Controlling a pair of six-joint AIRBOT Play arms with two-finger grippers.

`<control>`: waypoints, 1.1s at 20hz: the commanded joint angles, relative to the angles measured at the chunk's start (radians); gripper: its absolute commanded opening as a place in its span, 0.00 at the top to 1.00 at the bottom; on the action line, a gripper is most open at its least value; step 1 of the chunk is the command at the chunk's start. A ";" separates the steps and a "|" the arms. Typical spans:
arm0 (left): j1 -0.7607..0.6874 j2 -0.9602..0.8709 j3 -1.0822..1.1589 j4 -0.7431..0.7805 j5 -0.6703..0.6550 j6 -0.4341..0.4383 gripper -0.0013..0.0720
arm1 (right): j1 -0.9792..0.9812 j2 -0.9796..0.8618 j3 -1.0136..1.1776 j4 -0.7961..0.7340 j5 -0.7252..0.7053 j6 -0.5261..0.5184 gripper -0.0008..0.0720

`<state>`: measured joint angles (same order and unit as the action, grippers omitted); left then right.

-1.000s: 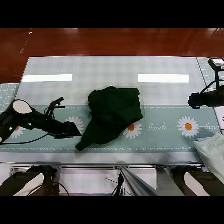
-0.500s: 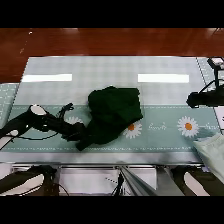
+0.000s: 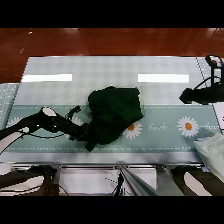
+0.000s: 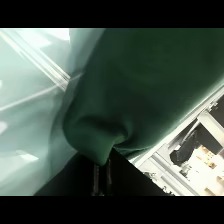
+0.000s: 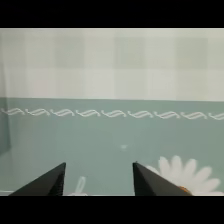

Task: Fold the shirts.

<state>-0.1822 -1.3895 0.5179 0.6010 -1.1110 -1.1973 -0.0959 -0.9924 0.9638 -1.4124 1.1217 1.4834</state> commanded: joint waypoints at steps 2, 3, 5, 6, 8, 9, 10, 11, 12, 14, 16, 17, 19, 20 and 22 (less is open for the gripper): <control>-0.003 0.042 0.002 0.005 0.011 0.009 0.93 | 0.000 -0.209 0.000 0.446 -0.078 -0.091 0.23; -0.003 0.053 0.002 0.005 0.005 0.010 0.93 | 0.000 -0.268 0.000 0.575 -0.074 -0.138 0.23; -0.003 0.068 0.002 0.005 -0.006 0.019 0.93 | 0.000 -0.375 0.000 0.819 -0.067 -0.234 0.23; -0.003 0.071 0.002 0.005 -0.006 0.019 0.93 | 0.000 -0.416 0.000 0.914 -0.065 -0.269 0.23; -0.003 0.071 0.002 0.005 -0.006 0.032 0.93 | 0.007 -0.471 0.000 0.997 -0.074 -0.296 0.23; -0.003 0.071 0.002 0.005 -0.005 0.034 0.93 | 0.020 -0.486 0.000 0.992 -0.084 -0.296 0.23; -0.003 0.071 0.002 0.005 -0.003 0.034 0.93 | 0.040 -0.500 0.000 0.984 -0.096 -0.296 0.23; -0.003 0.071 0.002 0.005 -0.003 0.034 0.93 | 0.064 -0.513 0.000 0.985 -0.109 -0.296 0.23; -0.003 0.071 0.002 0.005 -0.003 0.034 0.93 | 0.097 -0.523 0.000 0.985 -0.130 -0.296 0.23; -0.003 0.071 0.002 0.005 -0.003 0.034 0.94 | 0.161 -0.534 0.000 0.984 -0.201 -0.296 0.23; -0.003 0.071 0.002 0.005 -0.003 0.034 0.93 | 0.218 -0.534 0.000 0.985 -0.283 -0.288 0.23; -0.003 0.071 0.002 0.005 -0.003 0.034 0.93 | 0.240 -0.534 0.000 0.984 -0.315 -0.278 0.23; -0.003 0.071 0.002 0.005 0.003 0.034 0.93 | 0.277 -0.534 0.000 0.985 -0.376 -0.247 0.23; -0.003 0.071 0.002 0.005 0.011 0.034 0.93 | 0.289 -0.534 0.000 0.985 -0.401 -0.233 0.24; -0.003 0.071 0.002 0.005 0.031 0.034 0.93 | 0.299 -0.534 0.000 0.985 -0.430 -0.208 0.26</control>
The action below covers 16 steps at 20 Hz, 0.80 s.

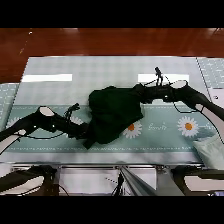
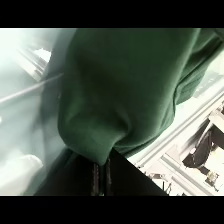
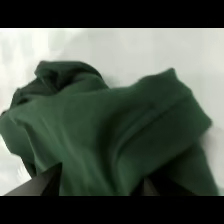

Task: Fold the shirts.

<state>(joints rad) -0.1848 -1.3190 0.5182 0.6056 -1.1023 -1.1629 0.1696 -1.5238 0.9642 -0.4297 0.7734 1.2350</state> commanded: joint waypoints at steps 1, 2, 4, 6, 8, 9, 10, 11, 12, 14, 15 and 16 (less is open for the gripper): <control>0.000 0.001 0.001 0.000 0.032 0.000 0.93 | 0.033 -0.003 0.000 0.003 -0.081 0.044 0.32; 0.000 0.001 0.002 0.000 0.042 0.000 0.93 | 0.033 -0.003 0.000 0.004 -0.074 0.043 0.50; 0.010 0.002 0.005 0.001 0.045 0.001 0.94 | 0.033 -0.002 0.000 0.023 -0.057 0.040 0.97; 0.037 0.022 0.026 0.000 0.040 0.020 0.94 | 0.032 0.011 0.011 0.034 -0.035 0.006 0.97; 0.076 0.088 0.067 0.001 0.032 0.026 0.94 | 0.016 0.051 0.053 0.022 0.023 -0.071 0.97; 0.105 0.142 0.097 0.001 0.024 0.026 0.94 | -0.004 0.084 0.083 0.014 0.058 -0.100 0.97; 0.142 0.204 0.135 0.001 0.010 0.026 0.94 | -0.029 0.123 0.115 -0.002 0.078 -0.111 0.97; 0.181 0.266 0.180 0.005 -0.007 0.026 0.94 | -0.061 0.174 0.151 -0.020 0.084 -0.112 0.97; 0.230 0.336 0.236 0.008 -0.030 0.026 0.94 | -0.094 0.226 0.183 -0.031 0.082 -0.112 0.97; 0.343 0.460 0.366 0.011 -0.055 0.025 0.94 | -0.182 0.347 0.251 -0.034 0.054 -0.111 0.97; 0.399 0.512 0.436 0.012 -0.051 0.025 0.94 | -0.227 0.405 0.278 -0.037 0.034 -0.105 0.97; 0.459 0.554 0.520 0.012 -0.049 0.025 0.94 | -0.271 0.462 0.303 -0.045 0.011 -0.093 0.97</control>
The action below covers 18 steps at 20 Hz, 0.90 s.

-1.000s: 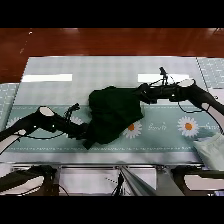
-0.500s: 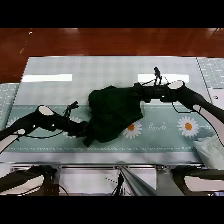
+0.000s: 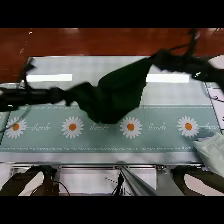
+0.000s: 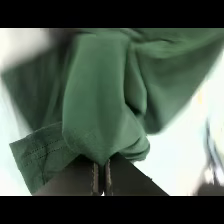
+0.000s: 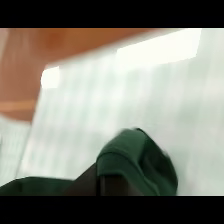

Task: Fold the shirts.

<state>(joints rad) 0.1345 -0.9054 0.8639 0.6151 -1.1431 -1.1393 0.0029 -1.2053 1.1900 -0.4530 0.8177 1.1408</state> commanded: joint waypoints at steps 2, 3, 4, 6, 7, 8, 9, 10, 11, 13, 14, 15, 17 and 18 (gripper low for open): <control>0.231 0.189 0.351 0.011 -0.002 -0.006 0.94 | -0.197 0.260 0.113 -0.034 -0.076 0.029 0.97; 0.258 0.200 0.432 0.013 0.008 -0.023 0.94 | -0.236 0.309 0.123 -0.041 -0.084 0.043 0.97; 0.273 0.204 0.517 0.013 0.018 -0.028 0.94 | -0.274 0.357 0.131 -0.054 -0.084 0.065 0.97; 0.279 0.203 0.660 0.013 0.030 -0.029 0.94 | -0.332 0.436 0.138 -0.076 -0.069 0.101 0.97; 0.278 0.203 0.720 0.013 0.032 -0.029 0.94 | -0.352 0.470 0.139 -0.082 -0.066 0.107 0.97; 0.279 0.203 0.769 0.013 0.032 -0.035 0.94 | -0.370 0.502 0.139 -0.081 -0.067 0.107 0.97; 0.279 0.206 0.813 0.013 0.032 -0.050 0.94 | -0.383 0.533 0.139 -0.081 -0.066 0.108 0.97; 0.278 0.207 0.845 0.013 0.030 -0.060 0.94 | -0.390 0.560 0.139 -0.081 -0.064 0.109 0.97; 0.278 0.211 0.872 0.013 0.016 -0.070 0.94 | -0.389 0.584 0.139 -0.083 -0.058 0.112 0.97; 0.278 0.229 0.903 0.013 -0.042 -0.089 0.94 | -0.389 0.626 0.139 -0.090 -0.025 0.112 0.97; 0.278 0.240 0.904 0.014 -0.085 -0.089 0.94 | -0.389 0.645 0.139 -0.116 0.005 0.124 0.97; 0.279 0.249 0.904 0.027 -0.144 -0.097 0.94 | -0.389 0.661 0.139 -0.161 0.044 0.160 0.97; 0.279 0.257 0.904 0.139 -0.285 -0.159 0.94 | -0.389 0.687 0.139 -0.323 0.167 0.275 0.97; 0.279 0.256 0.902 0.214 -0.364 -0.191 0.94 | -0.389 0.695 0.139 -0.437 0.259 0.340 0.97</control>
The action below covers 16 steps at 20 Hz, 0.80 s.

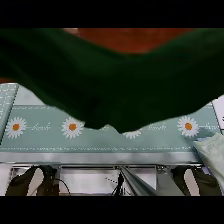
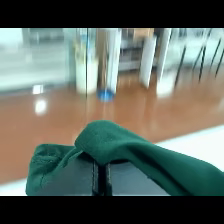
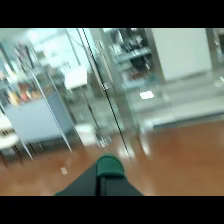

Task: Fold the shirts.

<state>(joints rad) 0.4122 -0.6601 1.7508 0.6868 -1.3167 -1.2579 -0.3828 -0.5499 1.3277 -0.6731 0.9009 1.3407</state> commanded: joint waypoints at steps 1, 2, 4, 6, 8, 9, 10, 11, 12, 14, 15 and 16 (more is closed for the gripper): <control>0.001 0.007 0.003 0.220 -0.268 -0.107 0.94 | -0.004 0.043 0.001 -0.333 0.284 0.188 0.97; 0.001 0.006 -0.018 0.269 -0.328 -0.127 0.94 | -0.004 0.043 0.001 -0.429 0.395 0.221 0.97; 0.000 0.011 -0.101 0.297 -0.389 -0.153 0.94 | -0.004 0.029 0.000 -0.571 0.600 0.234 0.97; -0.018 0.015 -0.223 0.294 -0.397 -0.154 0.94 | -0.003 -0.001 0.000 -0.625 0.737 0.215 0.97; -0.049 0.011 -0.382 0.272 -0.390 -0.153 0.94 | -0.003 -0.041 -0.015 -0.600 0.788 0.211 0.97; -0.068 0.010 -0.464 0.259 -0.365 -0.151 0.94 | -0.003 -0.067 -0.036 -0.583 0.796 0.207 0.97; -0.091 0.011 -0.547 0.252 -0.315 -0.150 0.94 | -0.001 -0.094 -0.061 -0.569 0.796 0.203 0.97; -0.121 0.010 -0.628 0.252 -0.245 -0.149 0.94 | 0.014 -0.130 -0.091 -0.563 0.787 0.198 0.97; -0.149 0.005 -0.692 0.252 -0.172 -0.142 0.94 | 0.037 -0.172 -0.113 -0.565 0.765 0.195 0.97; -0.204 -0.031 -0.760 0.252 -0.059 -0.142 0.94 | 0.099 -0.283 -0.122 -0.565 0.672 0.198 0.97; -0.227 -0.061 -0.760 0.252 -0.016 -0.140 0.94 | 0.132 -0.344 -0.122 -0.562 0.600 0.212 0.97; -0.245 -0.090 -0.757 0.251 0.044 -0.133 0.94 | 0.161 -0.401 -0.122 -0.559 0.526 0.224 0.97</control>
<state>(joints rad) 0.2276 -0.6979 1.0653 0.9409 -1.4376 -1.4021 -0.2905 -0.8146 1.2228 -1.2346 1.5627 1.5429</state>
